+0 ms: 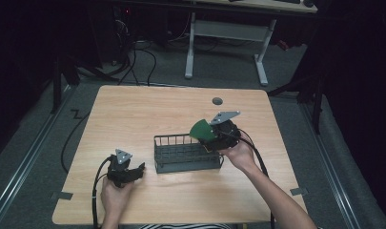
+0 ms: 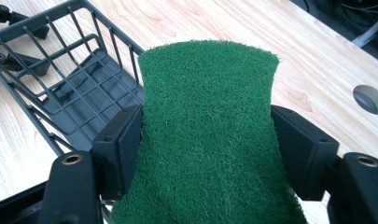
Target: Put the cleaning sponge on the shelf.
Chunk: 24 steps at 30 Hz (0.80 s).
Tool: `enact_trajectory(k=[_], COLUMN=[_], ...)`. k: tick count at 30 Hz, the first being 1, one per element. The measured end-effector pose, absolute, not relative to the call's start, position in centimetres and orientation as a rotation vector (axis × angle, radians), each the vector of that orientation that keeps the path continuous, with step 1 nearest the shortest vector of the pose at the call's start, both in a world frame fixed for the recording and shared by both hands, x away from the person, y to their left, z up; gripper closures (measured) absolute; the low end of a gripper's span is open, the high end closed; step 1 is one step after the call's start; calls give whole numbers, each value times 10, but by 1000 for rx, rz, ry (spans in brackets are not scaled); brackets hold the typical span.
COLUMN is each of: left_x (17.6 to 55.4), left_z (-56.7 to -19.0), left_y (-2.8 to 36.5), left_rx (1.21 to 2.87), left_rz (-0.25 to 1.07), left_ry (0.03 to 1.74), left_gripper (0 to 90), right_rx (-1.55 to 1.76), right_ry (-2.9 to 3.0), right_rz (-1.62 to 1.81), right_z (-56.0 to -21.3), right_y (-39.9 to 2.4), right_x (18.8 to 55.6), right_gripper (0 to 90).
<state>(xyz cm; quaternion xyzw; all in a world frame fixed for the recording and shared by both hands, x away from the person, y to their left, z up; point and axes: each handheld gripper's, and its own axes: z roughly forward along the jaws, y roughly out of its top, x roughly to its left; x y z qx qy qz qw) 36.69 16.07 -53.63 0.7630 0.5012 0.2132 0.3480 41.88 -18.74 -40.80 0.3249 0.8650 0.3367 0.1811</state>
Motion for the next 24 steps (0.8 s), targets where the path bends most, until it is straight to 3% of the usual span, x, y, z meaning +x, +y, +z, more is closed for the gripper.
enact_trajectory(k=[24], left_x=[366], left_z=[-536], left_y=[159], left_rx=[1987], left_rz=[556], left_ry=[1289], left_gripper=[294], right_rx=[906], right_ry=[2469], right_rz=[855], right_z=[-418], right_y=[-183], right_x=[420], right_gripper=[298])
